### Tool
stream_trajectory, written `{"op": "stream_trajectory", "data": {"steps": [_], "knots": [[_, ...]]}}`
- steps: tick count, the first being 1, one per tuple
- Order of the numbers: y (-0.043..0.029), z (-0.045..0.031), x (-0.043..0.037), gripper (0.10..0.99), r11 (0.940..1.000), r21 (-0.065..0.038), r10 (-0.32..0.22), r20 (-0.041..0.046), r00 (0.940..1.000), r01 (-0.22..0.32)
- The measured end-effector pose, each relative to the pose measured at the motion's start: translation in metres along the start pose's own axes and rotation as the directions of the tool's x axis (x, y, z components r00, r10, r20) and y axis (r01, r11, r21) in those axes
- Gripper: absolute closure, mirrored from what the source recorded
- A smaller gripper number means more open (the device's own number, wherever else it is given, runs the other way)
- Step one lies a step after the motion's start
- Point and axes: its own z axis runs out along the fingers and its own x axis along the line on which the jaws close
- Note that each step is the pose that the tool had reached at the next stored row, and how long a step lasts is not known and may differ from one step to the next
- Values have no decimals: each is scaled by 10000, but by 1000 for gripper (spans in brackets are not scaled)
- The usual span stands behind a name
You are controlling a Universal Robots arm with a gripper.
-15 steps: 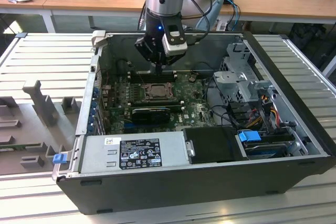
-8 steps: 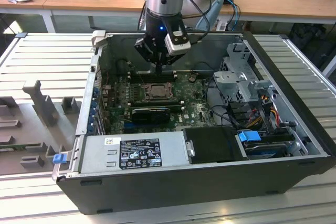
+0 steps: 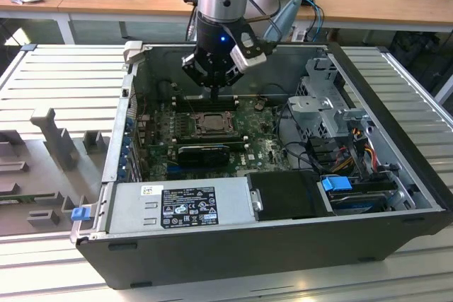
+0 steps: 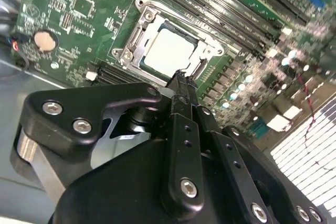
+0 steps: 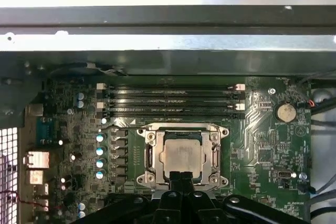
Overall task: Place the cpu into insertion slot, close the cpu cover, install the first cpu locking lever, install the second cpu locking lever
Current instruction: 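Install the first cpu locking lever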
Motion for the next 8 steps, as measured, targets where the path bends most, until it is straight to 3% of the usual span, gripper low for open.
{"op": "stream_trajectory", "data": {"steps": [4,8], "knots": [[0,4,17,980,9991,11,-430,-4,9991,430],[6,10,140,980,9991,12,-433,26,9991,433]]}}
